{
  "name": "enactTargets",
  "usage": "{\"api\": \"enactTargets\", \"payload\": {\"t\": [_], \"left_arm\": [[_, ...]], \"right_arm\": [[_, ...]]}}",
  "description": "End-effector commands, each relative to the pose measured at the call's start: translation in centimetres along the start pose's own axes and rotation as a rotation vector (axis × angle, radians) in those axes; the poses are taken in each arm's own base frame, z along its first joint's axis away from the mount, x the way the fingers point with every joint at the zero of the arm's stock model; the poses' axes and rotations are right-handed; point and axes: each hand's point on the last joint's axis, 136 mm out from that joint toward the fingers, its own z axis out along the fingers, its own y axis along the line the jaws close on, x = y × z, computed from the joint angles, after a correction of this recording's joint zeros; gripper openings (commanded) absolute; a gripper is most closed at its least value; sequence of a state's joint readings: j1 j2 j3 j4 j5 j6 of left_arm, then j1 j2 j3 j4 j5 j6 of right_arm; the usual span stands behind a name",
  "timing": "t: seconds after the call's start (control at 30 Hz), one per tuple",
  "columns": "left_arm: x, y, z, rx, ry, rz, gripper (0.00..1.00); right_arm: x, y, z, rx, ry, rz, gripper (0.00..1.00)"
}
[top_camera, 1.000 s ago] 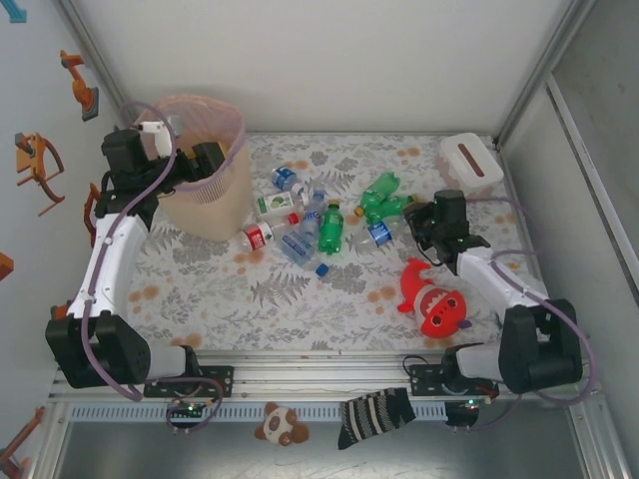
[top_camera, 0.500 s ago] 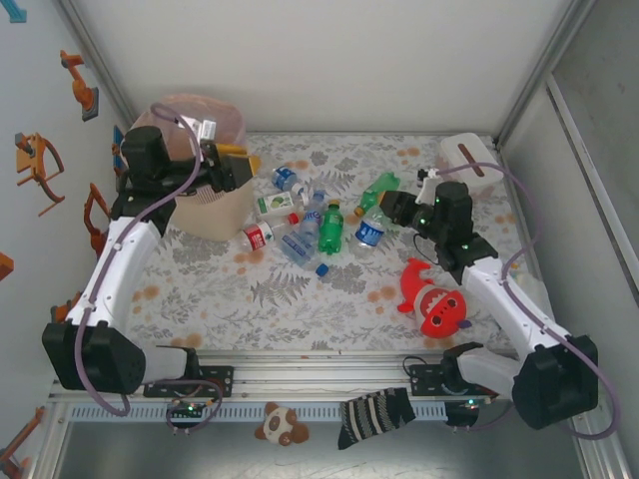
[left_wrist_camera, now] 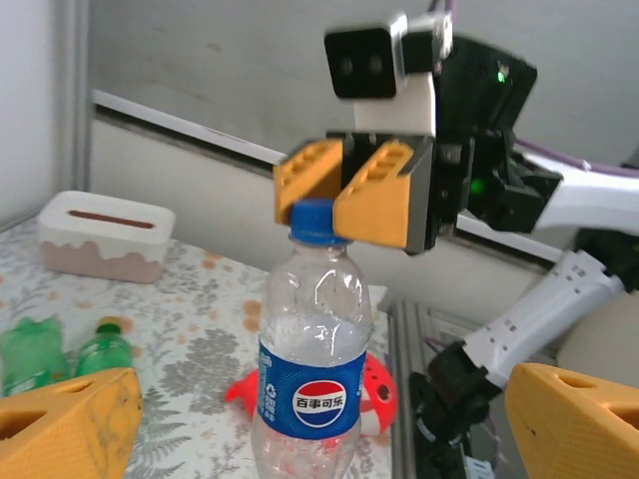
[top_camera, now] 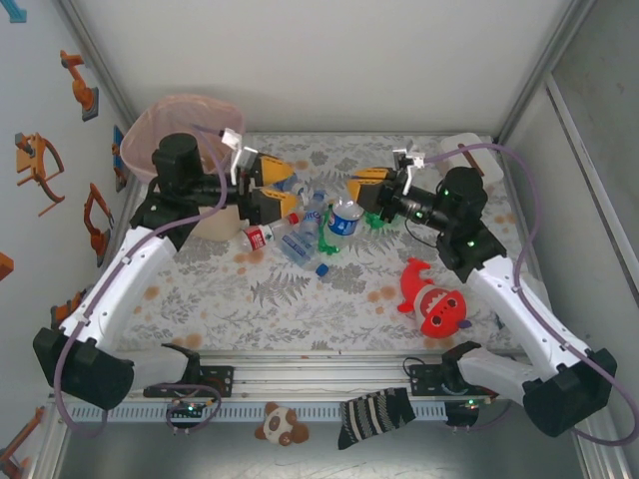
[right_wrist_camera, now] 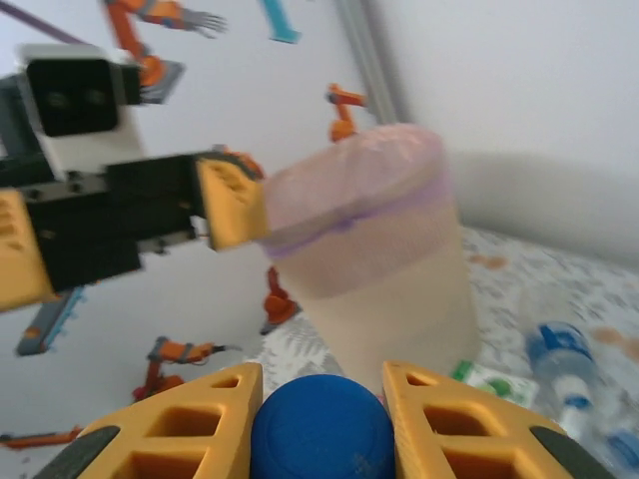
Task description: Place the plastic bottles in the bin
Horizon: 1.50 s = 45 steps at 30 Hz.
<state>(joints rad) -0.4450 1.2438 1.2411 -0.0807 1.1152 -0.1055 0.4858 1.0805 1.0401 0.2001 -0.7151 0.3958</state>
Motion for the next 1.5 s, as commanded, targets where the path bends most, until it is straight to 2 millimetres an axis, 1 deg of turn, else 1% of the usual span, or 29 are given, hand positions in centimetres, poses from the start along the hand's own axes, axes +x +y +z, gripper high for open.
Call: {"api": "enactTargets", "payload": {"t": [0.0, 0.1, 0.27, 0.43, 0.57, 0.67, 0.73, 1.1, 1.23, 1.37, 1.47], "left_arm": [[0.5, -1.8, 0.9, 0.073, 0.02, 0.057, 0.94], [1.1, -2.6, 2.0, 0.114, 0.037, 0.052, 0.95], [2.1, -4.2, 4.1, 0.187, 0.076, 0.063, 0.95], [2.6, -5.0, 5.1, 0.236, 0.097, 0.071, 0.93], [3.0, -5.9, 5.3, 0.271, 0.106, 0.099, 0.86], [2.9, -6.4, 5.2, 0.28, 0.102, 0.12, 0.78], [2.8, -6.6, 5.1, 0.283, 0.098, 0.134, 0.74], [2.0, -7.4, 4.6, 0.28, 0.065, 0.206, 0.73], [1.7, -7.7, 4.4, 0.277, 0.052, 0.23, 0.65], [1.6, -7.8, 4.3, 0.274, 0.045, 0.246, 0.63], [1.7, -7.8, 4.3, 0.273, 0.046, 0.246, 0.56]], "right_arm": [[-3.0, 3.9, -0.1, -0.111, -0.058, -0.131, 0.14], [-3.8, 5.7, 0.2, -0.158, -0.07, -0.169, 0.13], [-4.5, 7.6, 0.7, -0.202, -0.075, -0.196, 0.12], [-5.0, 8.7, 0.9, -0.223, -0.085, -0.21, 0.11], [-5.5, 9.3, 1.0, -0.233, -0.093, -0.215, 0.11], [-5.6, 9.5, 1.0, -0.233, -0.093, -0.213, 0.1], [-5.5, 9.5, 1.1, -0.232, -0.089, -0.209, 0.1], [-5.0, 9.0, 1.4, -0.205, -0.072, -0.183, 0.09], [-4.9, 9.0, 1.5, -0.204, -0.068, -0.181, 0.09], [-5.0, 9.0, 1.5, -0.202, -0.069, -0.18, 0.09], [-5.0, 9.0, 1.5, -0.202, -0.068, -0.18, 0.08]]}}
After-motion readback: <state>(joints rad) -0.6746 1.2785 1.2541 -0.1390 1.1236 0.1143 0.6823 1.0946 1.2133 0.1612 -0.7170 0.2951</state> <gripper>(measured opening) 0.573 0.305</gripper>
